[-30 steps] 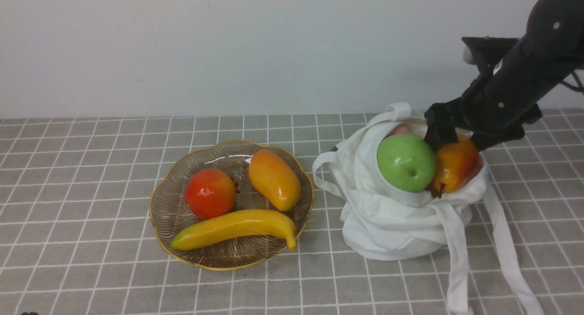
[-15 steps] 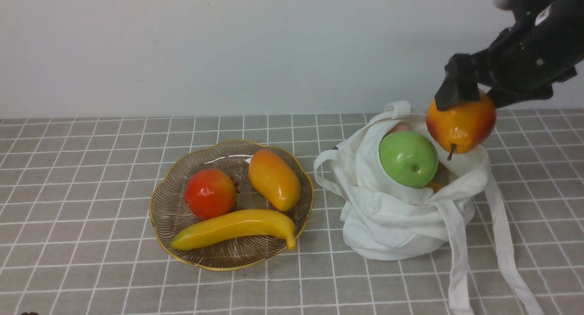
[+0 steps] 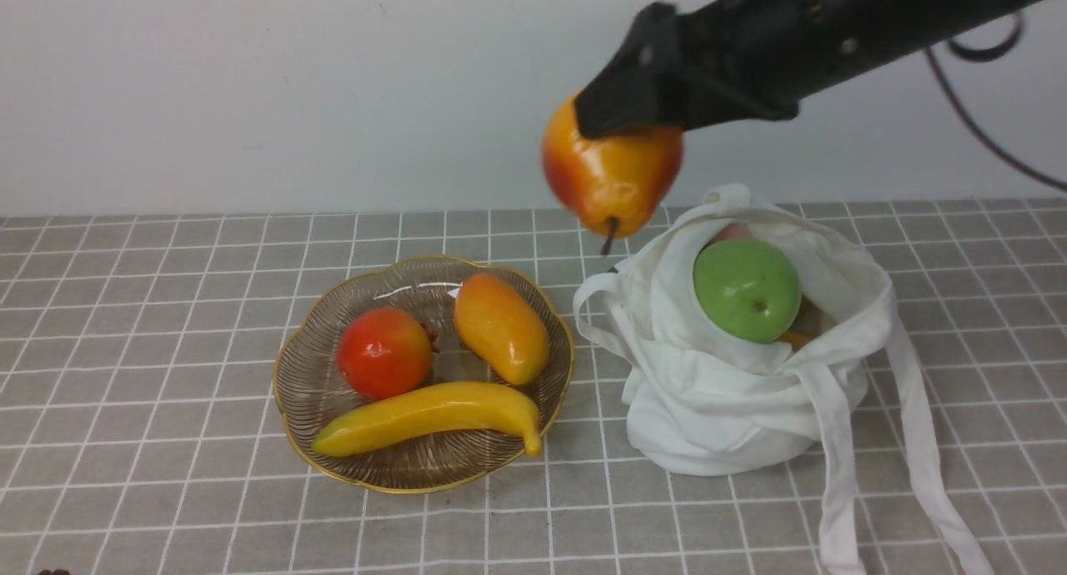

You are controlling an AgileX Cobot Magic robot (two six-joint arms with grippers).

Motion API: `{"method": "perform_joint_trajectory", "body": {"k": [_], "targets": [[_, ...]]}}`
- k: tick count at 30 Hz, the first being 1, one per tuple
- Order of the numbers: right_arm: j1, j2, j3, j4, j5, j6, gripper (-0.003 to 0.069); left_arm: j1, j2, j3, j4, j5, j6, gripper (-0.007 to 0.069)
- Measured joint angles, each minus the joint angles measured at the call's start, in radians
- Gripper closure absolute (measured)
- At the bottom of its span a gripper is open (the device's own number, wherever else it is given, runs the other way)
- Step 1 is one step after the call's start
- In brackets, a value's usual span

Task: Take the fruit out of the bag on the grey coffee tablecloth and place them on the plate.
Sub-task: 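Carry the orange fruit from the bag to the plate with the right gripper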

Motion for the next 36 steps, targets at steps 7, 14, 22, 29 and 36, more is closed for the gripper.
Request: {"method": "perform_joint_trajectory", "body": {"k": [7, 14, 22, 29, 36], "targets": [[0.176, 0.172, -0.001, -0.054, -0.159, -0.006, 0.0067, 0.000, 0.000, 0.000, 0.000, 0.000, 0.000, 0.0632], [0.211, 0.313, -0.001, -0.131, -0.294, -0.007, 0.0067, 0.000, 0.000, 0.000, 0.000, 0.000, 0.000, 0.0632], [0.212, 0.412, -0.001, -0.125, -0.396, -0.007, 0.0067, 0.000, 0.000, 0.000, 0.000, 0.000, 0.000, 0.0632], [0.212, 0.432, -0.001, -0.039, -0.448, -0.011, 0.0022, 0.000, 0.000, 0.000, 0.000, 0.000, 0.000, 0.0632], [0.212, 0.432, -0.007, -0.067, -0.475, -0.014, -0.0031, 0.000, 0.000, 0.000, 0.000, 0.000, 0.000, 0.0632]]}}
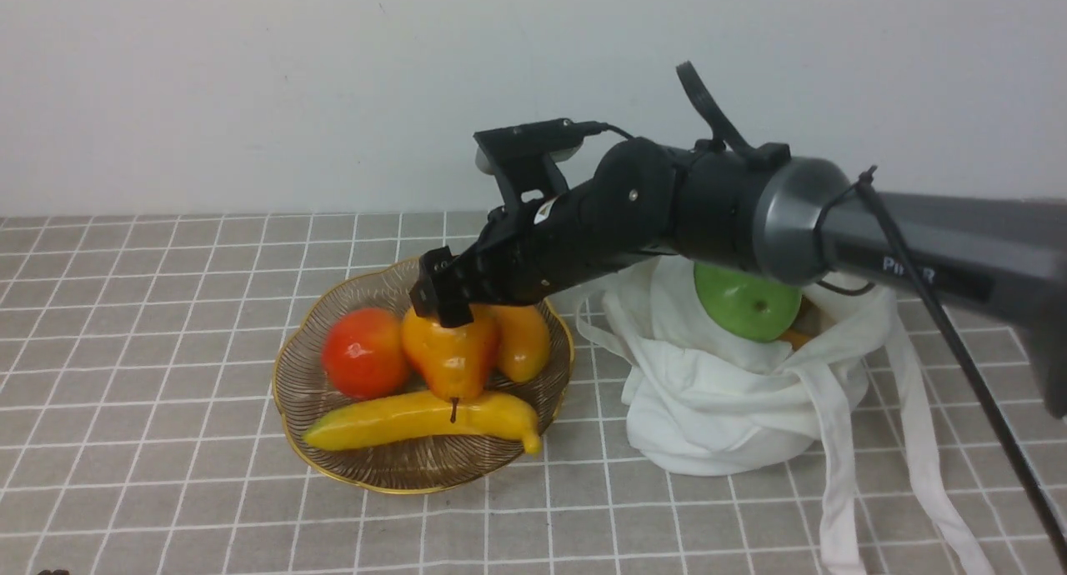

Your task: Take the fruit out of the bag on the grey coffee tablecloth and place them on the plate.

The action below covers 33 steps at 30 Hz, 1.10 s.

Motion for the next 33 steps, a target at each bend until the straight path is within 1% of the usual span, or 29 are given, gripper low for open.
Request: {"method": "perform_joint_trajectory", "body": {"k": [4, 6, 10, 13, 15, 16, 17, 18, 20, 21, 22, 23, 24, 25, 27, 28, 29, 33], "targets": [[0.000, 0.000, -0.013, -0.009, 0.011, 0.000, -0.0031, 0.000, 0.000, 0.000, 0.000, 0.000, 0.000, 0.0632], [0.000, -0.003, -0.039, -0.037, 0.043, 0.000, -0.0031, 0.000, 0.000, 0.000, 0.000, 0.000, 0.000, 0.0632], [0.000, -0.034, -0.102, -0.152, 0.142, 0.014, -0.0024, 0.000, 0.000, 0.000, 0.000, 0.000, 0.000, 0.0632], [0.000, -0.094, -0.160, -0.288, 0.248, 0.099, 0.0011, 0.000, 0.000, 0.000, 0.000, 0.000, 0.000, 0.0632], [0.000, -0.141, -0.197, -0.412, 0.331, 0.176, 0.0060, 0.000, 0.000, 0.000, 0.000, 0.000, 0.000, 0.0632], [0.001, -0.172, -0.217, -0.479, 0.374, 0.219, 0.0097, 0.000, 0.000, 0.000, 0.000, 0.000, 0.000, 0.0632], [0.001, -0.211, -0.241, -0.557, 0.428, 0.278, 0.0162, 0.000, 0.000, 0.000, 0.000, 0.000, 0.000, 0.0632], [0.001, -0.245, -0.252, -0.607, 0.464, 0.308, 0.0218, 0.000, 0.000, 0.000, 0.000, 0.000, 0.000, 0.0632], [0.001, -0.297, -0.268, -0.691, 0.537, 0.350, 0.0291, 0.000, 0.000, 0.000, 0.000, 0.000, 0.000, 0.0632], [0.001, -0.362, -0.275, -0.777, 0.601, 0.385, 0.0397, 0.000, 0.000, 0.000, 0.000, 0.000, 0.000, 0.0632], [0.001, -0.380, -0.277, -0.797, 0.628, 0.399, 0.0438, 0.000, 0.000, 0.000, 0.000, 0.000, 0.000, 0.0632], [0.001, -0.443, -0.278, -0.864, 0.687, 0.432, 0.0529, 0.000, 0.000, 0.000, 0.000, 0.000, 0.000, 0.0632], [0.001, -0.472, -0.278, -0.877, 0.707, 0.445, 0.0565, 0.000, 0.000, 0.000, 0.000, 0.000, 0.000, 0.0632], [0.001, -0.551, -0.278, -0.920, 0.735, 0.476, 0.0627, 0.000, 0.000, 0.000, 0.000, 0.000, 0.000, 0.0632], [0.001, -0.613, -0.278, -0.939, 0.747, 0.494, 0.0650, 0.000, 0.000, 0.000, 0.000, 0.000, 0.000, 0.0632], [0.001, -0.709, -0.279, -0.944, 0.754, 0.520, 0.0664, 0.000, 0.000, 0.000, 0.000, 0.000, 0.000, 0.0632], [0.001, -0.731, -0.279, -0.943, 0.756, 0.526, 0.0666, 0.000, 0.000, 0.000, 0.000, 0.000, 0.000, 0.0632], [0.001, -0.967, -0.252, -0.897, 0.760, 0.568, 0.0671, 0.000, 0.000, 0.000, 0.000, 0.000, 0.000, 0.0632]]}}
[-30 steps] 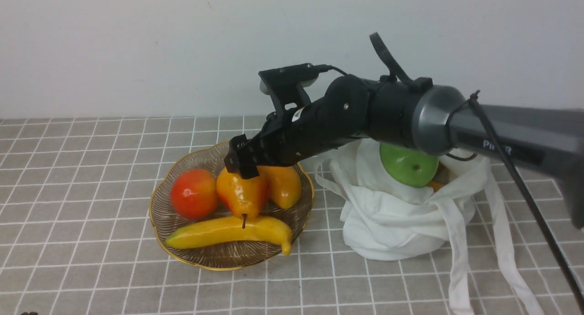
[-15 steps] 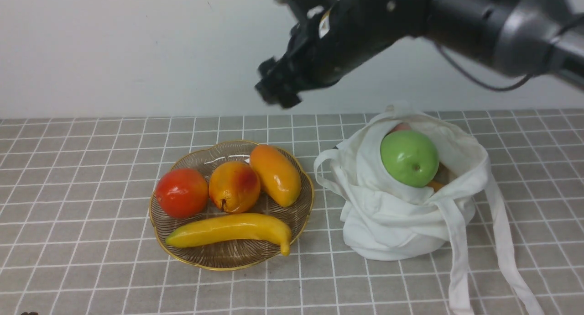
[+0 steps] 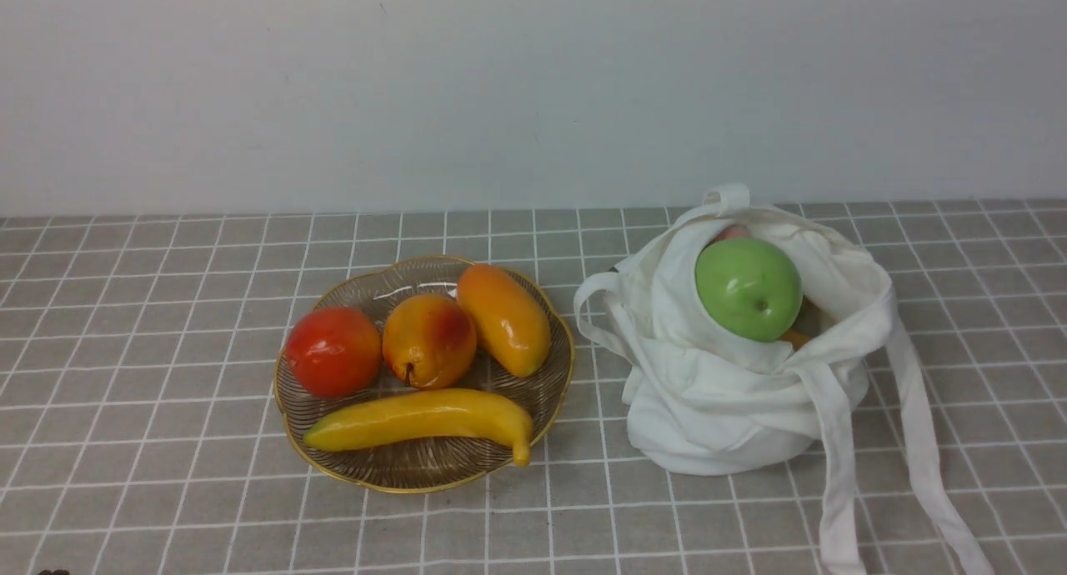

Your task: Take the fruit out of the bag on the grey coffee tablecloth and place them on the plate.

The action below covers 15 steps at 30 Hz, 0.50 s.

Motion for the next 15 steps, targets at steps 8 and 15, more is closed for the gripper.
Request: {"method": "perform_joint_trajectory", "body": {"k": [8, 15], "targets": [[0.000, -0.559, 0.494, 0.088, -0.250, 0.011, 0.0671, 0.000, 0.000, 0.000, 0.000, 0.000, 0.000, 0.0632], [0.000, -1.018, 1.169, 0.102, -0.888, 0.101, 0.0671, 0.000, 0.000, 0.000, 0.000, 0.000, 0.000, 0.0632]]}}
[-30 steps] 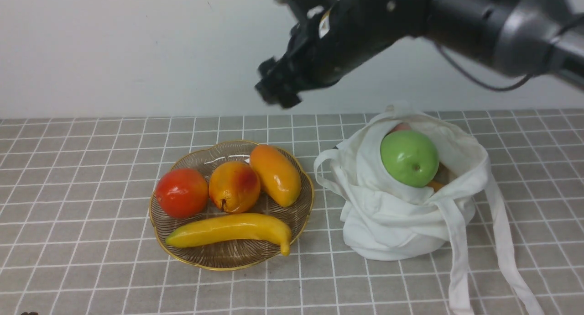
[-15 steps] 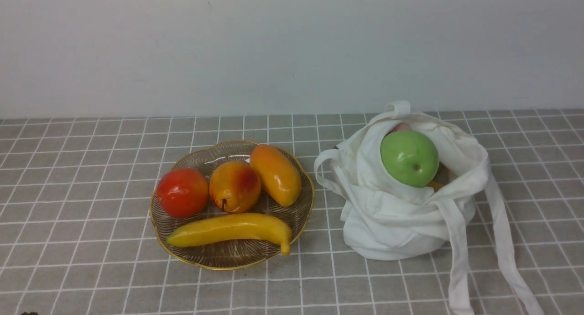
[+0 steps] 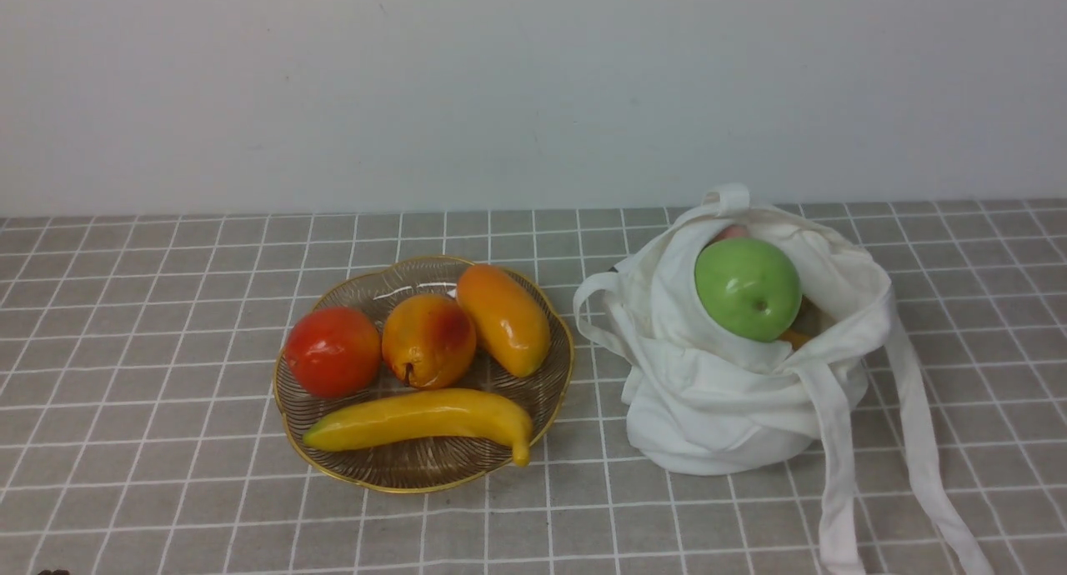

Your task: Take the fruit out of the bag on the grey coffee tablecloth and place them on the plate.

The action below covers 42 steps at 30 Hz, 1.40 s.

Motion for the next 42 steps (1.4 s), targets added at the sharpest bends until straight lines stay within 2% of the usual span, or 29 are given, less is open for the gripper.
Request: {"method": "perform_joint_trajectory", "body": {"k": [1, 2, 6, 12, 24, 29, 34, 36, 42], "targets": [[0.000, -0.030, 0.052, 0.000, -0.040, 0.009, 0.0672, 0.000, 0.000, 0.000, 0.000, 0.000, 0.000, 0.0632], [0.000, -0.073, 0.147, -0.002, -0.156, 0.020, 0.0671, 0.000, 0.000, 0.000, 0.000, 0.000, 0.000, 0.0632], [0.000, -0.137, 0.357, -0.006, -0.450, 0.031, 0.0671, 0.000, 0.000, 0.000, 0.000, 0.000, 0.000, 0.0632], [0.000, -0.139, 0.417, -0.006, -0.583, 0.034, 0.0671, 0.000, 0.000, 0.000, 0.000, 0.000, 0.000, 0.0632], [0.000, -0.139, 0.421, -0.009, -0.604, 0.035, 0.0673, 0.000, 0.000, 0.000, 0.000, 0.000, 0.000, 0.0632], [0.000, -0.139, 0.421, 0.013, -0.542, 0.029, 0.0673, 0.000, 0.000, 0.000, 0.000, 0.000, 0.000, 0.0632], [0.000, -0.139, 0.421, 0.163, -0.420, -0.121, 0.0673, 0.000, 0.000, 0.000, 0.000, 0.000, 0.000, 0.0632], [0.000, -0.139, 0.422, 0.243, -0.349, -0.228, 0.0673, 0.000, 0.000, 0.000, 0.000, 0.000, 0.000, 0.0632], [0.000, -0.139, 0.430, 0.263, -0.214, -0.349, 0.0673, 0.000, 0.000, 0.000, 0.000, 0.000, 0.000, 0.0632]]}}
